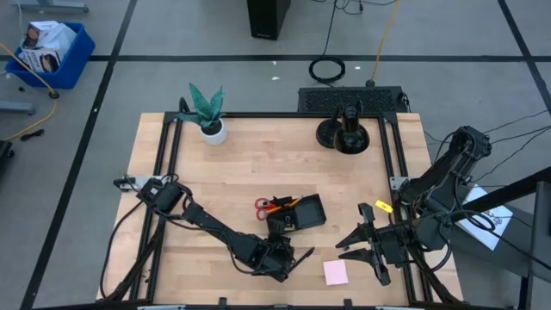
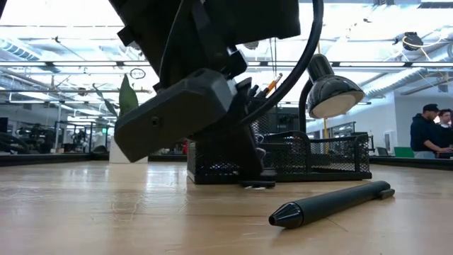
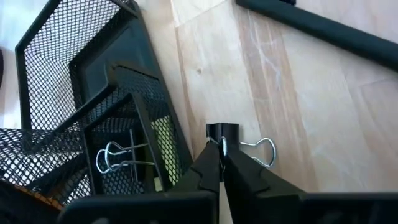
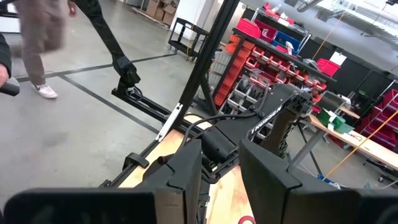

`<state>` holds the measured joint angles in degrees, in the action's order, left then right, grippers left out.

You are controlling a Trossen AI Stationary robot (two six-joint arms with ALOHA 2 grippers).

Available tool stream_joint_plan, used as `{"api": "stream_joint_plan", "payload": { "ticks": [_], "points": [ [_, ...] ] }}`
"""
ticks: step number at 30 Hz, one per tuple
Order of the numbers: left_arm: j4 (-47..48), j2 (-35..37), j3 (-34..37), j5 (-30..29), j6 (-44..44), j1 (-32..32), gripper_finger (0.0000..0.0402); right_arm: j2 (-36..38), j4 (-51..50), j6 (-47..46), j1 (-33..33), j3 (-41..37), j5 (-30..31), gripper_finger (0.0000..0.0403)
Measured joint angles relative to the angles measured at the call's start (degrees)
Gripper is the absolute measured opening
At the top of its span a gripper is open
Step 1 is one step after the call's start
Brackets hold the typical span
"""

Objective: Pick and place office supplies into organizer
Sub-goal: Put the left black binder clip into the black desk organizer

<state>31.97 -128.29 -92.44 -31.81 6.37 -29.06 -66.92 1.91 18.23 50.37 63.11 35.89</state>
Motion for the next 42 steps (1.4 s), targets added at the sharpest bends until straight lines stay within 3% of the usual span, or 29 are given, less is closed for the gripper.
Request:
{"api": "stream_joint_plan", "payload": {
  "ticks": [14,20,26,32,39,42],
  "points": [
    [-1.98,0.07,-0.03,-0.82,1.38,-2.46,0.0003,0.0,0.0,0.01,0.0,0.0,0.01,0.01],
    [0.22,0.02,-4.3,-1.55,1.29,-4.67,0.0002,0.0,0.02,0.01,-0.02,0.0,0.04,0.01],
    [12.97,0.0,-13.89,-5.87,3.14,-7.2,0.0001,0.0,0.02,-0.09,-0.02,0.0,0.04,0.01],
    [28.8,0.04,-22.95,-8.14,14.09,-8.94,0.0,0.0,0.34,0.91,-0.02,0.0,0.04,0.01],
    [39.29,0.04,-24.65,-10.45,23.29,-9.06,0.0,0.0,0.44,2.19,-0.02,0.0,0.06,0.01],
    [39.26,0.07,-23.53,-10.45,24.18,-8.33,0.0,0.0,0.44,2.19,-0.02,0.0,0.04,0.01]
  ]
}}
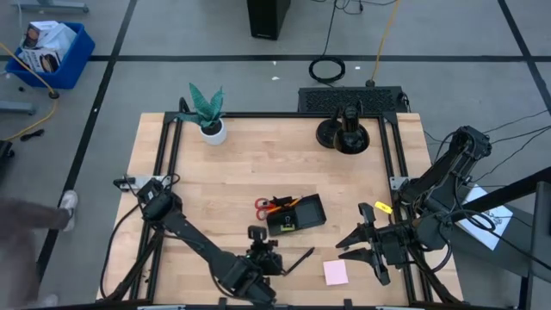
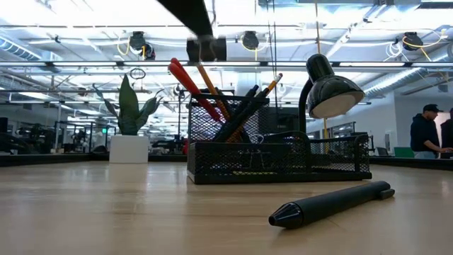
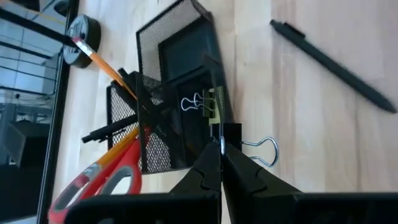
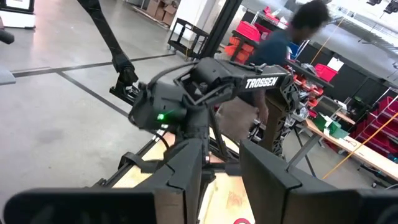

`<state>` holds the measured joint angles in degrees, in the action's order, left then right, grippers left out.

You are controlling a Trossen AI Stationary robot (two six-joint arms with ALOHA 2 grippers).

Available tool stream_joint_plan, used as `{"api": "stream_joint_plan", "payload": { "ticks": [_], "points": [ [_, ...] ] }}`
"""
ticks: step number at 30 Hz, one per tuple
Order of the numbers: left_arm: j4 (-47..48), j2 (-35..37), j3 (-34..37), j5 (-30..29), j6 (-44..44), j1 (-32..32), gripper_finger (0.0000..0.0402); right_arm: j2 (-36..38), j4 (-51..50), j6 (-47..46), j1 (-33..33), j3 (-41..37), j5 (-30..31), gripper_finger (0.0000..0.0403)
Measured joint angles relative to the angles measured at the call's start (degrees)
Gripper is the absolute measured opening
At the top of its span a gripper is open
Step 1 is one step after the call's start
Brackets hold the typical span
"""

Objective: Pick and place office supplies into organizer
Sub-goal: Put the left black binder clip into the black desk organizer

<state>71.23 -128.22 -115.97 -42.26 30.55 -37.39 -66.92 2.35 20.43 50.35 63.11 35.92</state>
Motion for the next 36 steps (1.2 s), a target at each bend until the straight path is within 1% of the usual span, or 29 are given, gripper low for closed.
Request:
{"api": "stream_joint_plan", "payload": {
  "ticks": [3,7,14,18,26,28,30,36],
  "points": [
    [-1.43,-0.04,1.16,0.96,-1.17,0.91,0.0,0.0,0.0,0.0,0.0,0.0,0.02,0.01],
    [-2.54,-0.02,1.54,4.7,-2.83,2.45,0.0,0.0,0.0,0.0,0.0,0.0,0.02,0.01],
    [-5.61,2.42,1.56,6.08,-3.04,2.96,0.0,0.0,-0.04,0.02,0.0,0.0,0.02,0.01],
    [-5.4,6.13,1.56,5.96,-1.48,1.13,0.0,0.0,-0.31,0.24,0.0,0.0,0.02,0.01],
    [-3.67,15.45,1.56,0.53,1.76,-3.3,0.0,0.02,-0.29,1.36,0.0,0.0,0.02,0.01],
    [-3.35,17.51,1.56,0.26,3.16,-4.15,0.0,0.02,-0.25,1.34,0.0,0.0,0.02,0.01],
    [-3.55,18.7,1.52,0.8,4.58,-4.41,0.0,0.02,-0.23,1.35,0.0,0.0,0.12,0.01],
    [-4.42,19.71,1.56,6.86,5.77,-4.55,0.0,0.02,-0.24,1.44,0.0,0.0,0.24,0.01]
  ]
}}
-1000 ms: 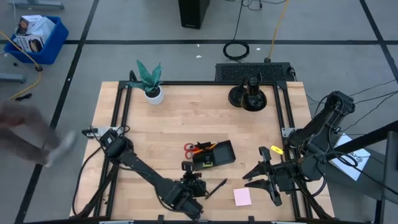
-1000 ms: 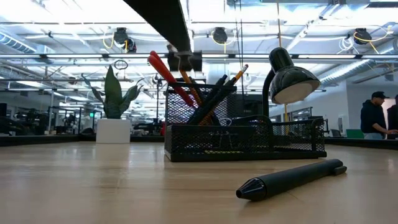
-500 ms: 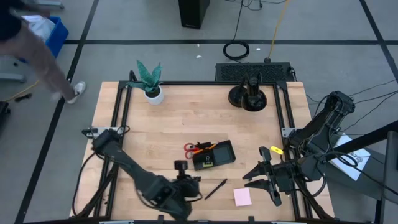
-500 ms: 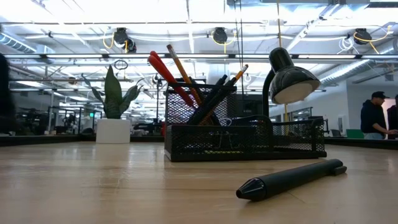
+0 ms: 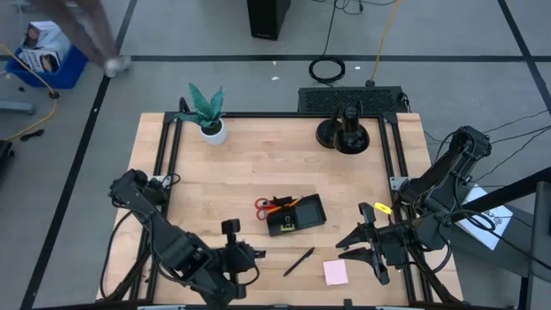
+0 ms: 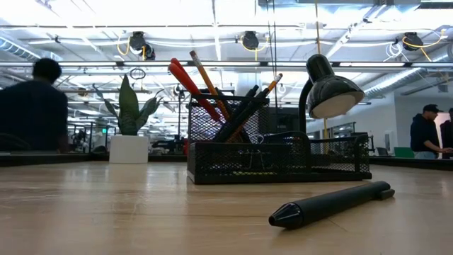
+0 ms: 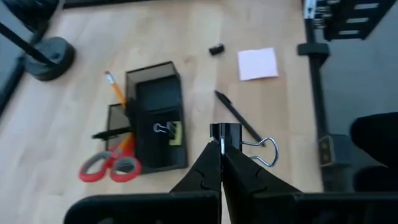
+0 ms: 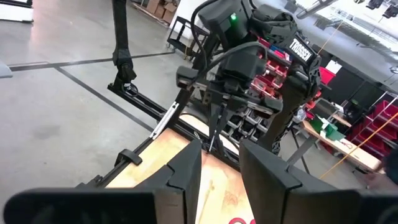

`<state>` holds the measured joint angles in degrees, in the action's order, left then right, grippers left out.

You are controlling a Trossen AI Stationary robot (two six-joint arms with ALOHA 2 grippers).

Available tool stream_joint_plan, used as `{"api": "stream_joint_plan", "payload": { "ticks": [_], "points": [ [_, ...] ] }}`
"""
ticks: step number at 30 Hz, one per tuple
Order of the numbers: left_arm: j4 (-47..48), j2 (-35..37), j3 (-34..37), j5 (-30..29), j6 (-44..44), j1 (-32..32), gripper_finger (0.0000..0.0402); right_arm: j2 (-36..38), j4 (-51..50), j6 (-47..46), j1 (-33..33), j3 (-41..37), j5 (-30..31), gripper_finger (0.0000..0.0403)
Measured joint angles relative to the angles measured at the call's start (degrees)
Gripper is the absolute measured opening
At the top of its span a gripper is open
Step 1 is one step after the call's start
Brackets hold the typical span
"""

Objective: Pick and place office supplies into organizer
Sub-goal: Put the left black binder clip into the black desk organizer

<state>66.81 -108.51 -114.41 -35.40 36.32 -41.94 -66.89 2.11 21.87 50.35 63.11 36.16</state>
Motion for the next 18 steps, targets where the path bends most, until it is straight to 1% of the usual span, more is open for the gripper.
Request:
{"api": "stream_joint_plan", "payload": {
  "ticks": [3,5,9,12,15,18],
  "points": [
    [-1.81,-0.06,0.0,1.32,-0.22,0.07,0.0,0.0,0.02,0.04,0.0,0.0,0.0,0.01],
    [-3.87,-0.06,0.02,2.22,-2.07,0.07,0.0,0.0,0.02,0.07,0.0,0.0,0.0,0.01],
    [-9.21,-0.06,0.04,7.51,-6.23,0.55,0.0,0.0,0.02,0.02,0.0,0.0,0.0,0.01],
    [-12.86,-0.06,0.13,9.56,-9.57,0.9,0.0,0.0,0.04,0.0,0.0,0.0,0.0,0.01],
    [-17.01,0.05,3.57,13.08,-11.25,1.88,0.0,0.0,0.07,-0.07,0.0,0.0,0.0,0.01],
    [-22.97,-0.16,9.42,18.33,-11.4,3.02,0.0,0.0,0.22,-0.06,0.0,0.0,0.0,0.01]
  ]
}}
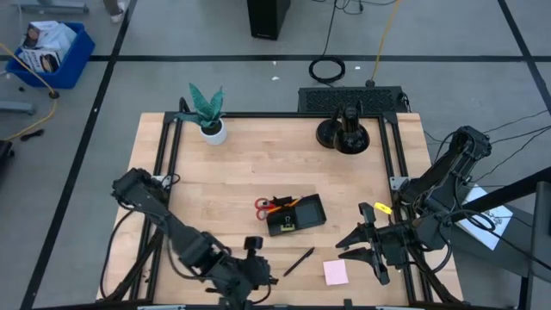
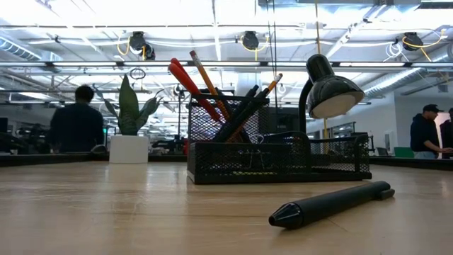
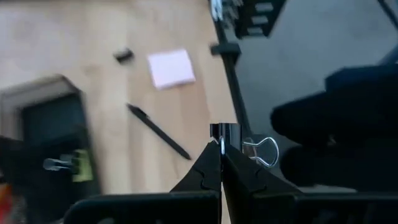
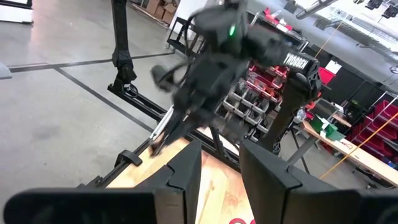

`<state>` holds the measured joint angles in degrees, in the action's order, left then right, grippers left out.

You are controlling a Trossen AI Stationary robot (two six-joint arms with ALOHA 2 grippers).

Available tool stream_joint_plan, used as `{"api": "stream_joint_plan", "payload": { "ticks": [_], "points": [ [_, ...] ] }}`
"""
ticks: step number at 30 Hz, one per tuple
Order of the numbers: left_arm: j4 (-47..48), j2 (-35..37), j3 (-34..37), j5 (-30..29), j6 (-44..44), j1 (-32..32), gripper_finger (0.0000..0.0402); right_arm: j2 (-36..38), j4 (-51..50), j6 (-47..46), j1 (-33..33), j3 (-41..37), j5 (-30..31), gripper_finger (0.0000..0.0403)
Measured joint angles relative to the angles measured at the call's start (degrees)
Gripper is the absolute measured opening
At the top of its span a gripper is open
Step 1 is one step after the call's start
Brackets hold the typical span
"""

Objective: Pick and place office supplies into organizer
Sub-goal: Put the left black binder clip into the black desk organizer

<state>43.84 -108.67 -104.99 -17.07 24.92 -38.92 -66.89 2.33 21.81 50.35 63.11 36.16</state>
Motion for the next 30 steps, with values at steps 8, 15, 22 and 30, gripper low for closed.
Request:
{"api": "stream_joint_plan", "payload": {
  "ticks": [8,15,22,30],
  "points": [
    [-11.65,2.06,14.05,6.92,-0.41,4.83,0.0,0.0,0.03,-0.16,0.0,0.0,0.0,0.01],
    [-18.11,11.47,26.6,4.92,0.69,9.53,0.0,0.04,0.92,-0.38,0.0,0.0,0.03,0.01],
    [-26.92,15.71,35.1,-5.92,3.8,9.45,0.0,0.44,0.86,0.48,0.0,0.0,1.61,0.01],
    [-28.9,10.03,35.32,-12.53,5.9,7.93,0.0,1.05,1.23,3.26,-0.11,0.02,3.16,0.01]
  ]
}}
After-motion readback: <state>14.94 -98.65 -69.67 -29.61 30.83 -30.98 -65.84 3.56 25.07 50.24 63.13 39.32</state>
